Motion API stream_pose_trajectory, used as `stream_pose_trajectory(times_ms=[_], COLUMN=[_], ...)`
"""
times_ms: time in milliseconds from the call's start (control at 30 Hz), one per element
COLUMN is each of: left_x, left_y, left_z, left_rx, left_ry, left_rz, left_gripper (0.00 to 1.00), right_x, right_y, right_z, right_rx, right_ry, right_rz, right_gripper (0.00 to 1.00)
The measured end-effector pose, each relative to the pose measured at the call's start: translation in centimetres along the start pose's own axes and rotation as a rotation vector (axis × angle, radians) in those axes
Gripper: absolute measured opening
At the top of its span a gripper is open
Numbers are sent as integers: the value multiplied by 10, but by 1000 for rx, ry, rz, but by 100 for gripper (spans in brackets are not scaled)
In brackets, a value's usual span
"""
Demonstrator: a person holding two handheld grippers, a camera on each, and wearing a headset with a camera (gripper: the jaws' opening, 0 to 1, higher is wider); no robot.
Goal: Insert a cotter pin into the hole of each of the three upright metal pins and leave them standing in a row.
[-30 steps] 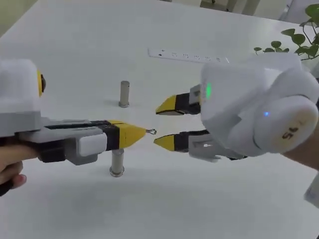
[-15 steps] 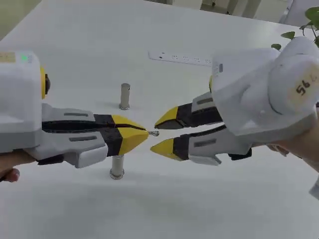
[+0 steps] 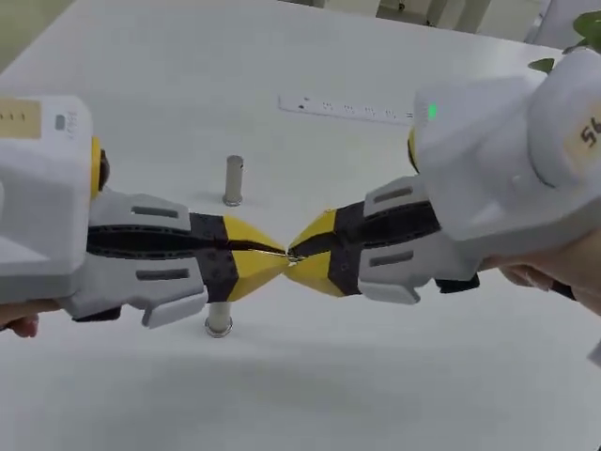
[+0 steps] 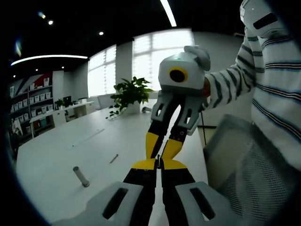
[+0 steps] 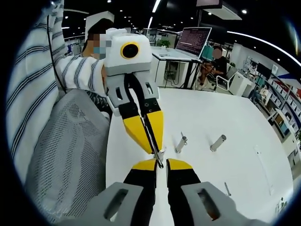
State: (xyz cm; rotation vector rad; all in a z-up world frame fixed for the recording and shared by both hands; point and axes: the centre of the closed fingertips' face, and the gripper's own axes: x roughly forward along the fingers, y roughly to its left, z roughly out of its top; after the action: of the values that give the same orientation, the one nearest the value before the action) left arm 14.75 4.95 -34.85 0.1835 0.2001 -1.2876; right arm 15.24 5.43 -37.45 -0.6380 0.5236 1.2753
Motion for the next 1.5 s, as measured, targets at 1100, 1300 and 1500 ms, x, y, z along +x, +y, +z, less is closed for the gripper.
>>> stream_pose_trajectory(times_ms=[1100, 1300, 1500], left_x=[-11, -15, -12], left_y=[15, 22, 30], left_z=[-46, -58, -70], left_rx=[-106, -113, -111], left_ry=[165, 202, 245], left_rz=[33, 55, 75], left_gripper=[6, 11, 17], right_x=[8, 19, 30], right_y=[-3, -4, -7], right_z=[-36, -50, -53], right_rx=[61, 75, 63], right_ry=[82, 116, 150], right_rz=[-27, -2, 29], right_gripper=[0, 0, 0])
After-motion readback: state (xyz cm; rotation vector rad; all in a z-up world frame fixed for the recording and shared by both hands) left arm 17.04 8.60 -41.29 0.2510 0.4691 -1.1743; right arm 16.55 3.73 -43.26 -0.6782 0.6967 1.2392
